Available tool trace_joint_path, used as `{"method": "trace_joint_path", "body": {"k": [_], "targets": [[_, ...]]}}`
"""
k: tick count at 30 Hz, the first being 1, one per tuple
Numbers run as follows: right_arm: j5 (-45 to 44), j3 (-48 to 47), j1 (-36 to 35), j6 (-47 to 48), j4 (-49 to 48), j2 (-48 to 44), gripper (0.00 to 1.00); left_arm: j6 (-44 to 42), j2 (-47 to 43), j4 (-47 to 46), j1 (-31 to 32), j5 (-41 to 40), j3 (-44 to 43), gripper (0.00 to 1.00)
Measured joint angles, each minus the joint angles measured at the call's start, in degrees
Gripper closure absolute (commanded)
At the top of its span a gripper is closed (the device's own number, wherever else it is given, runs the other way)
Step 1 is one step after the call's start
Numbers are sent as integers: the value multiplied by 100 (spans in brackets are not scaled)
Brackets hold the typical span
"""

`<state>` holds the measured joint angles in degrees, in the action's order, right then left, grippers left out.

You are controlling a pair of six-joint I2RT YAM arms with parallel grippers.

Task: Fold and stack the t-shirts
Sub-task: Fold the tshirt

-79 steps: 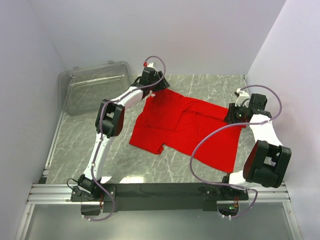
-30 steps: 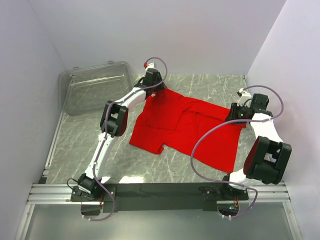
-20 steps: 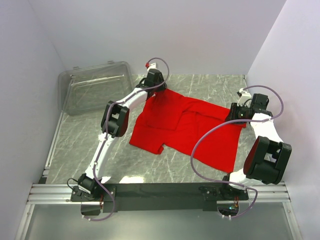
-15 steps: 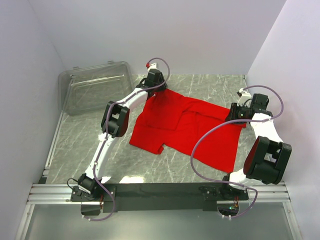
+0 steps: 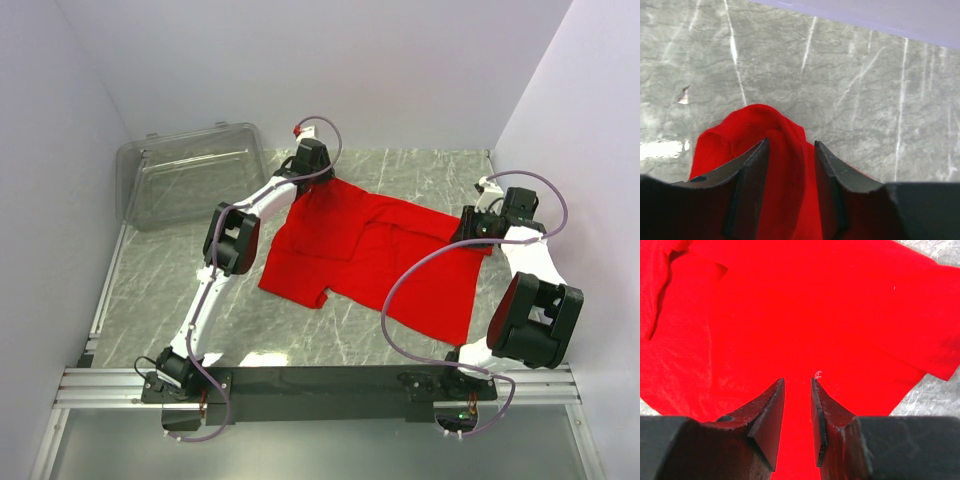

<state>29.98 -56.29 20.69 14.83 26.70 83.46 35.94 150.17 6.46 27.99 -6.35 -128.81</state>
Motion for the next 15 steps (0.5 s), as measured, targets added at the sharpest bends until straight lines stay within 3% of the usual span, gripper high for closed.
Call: {"method": "trace_joint_path", "body": {"k": [15], "targets": [[9,0,22,2,2,0,65,-144,-44,22,31,-146,-4,58]]}}
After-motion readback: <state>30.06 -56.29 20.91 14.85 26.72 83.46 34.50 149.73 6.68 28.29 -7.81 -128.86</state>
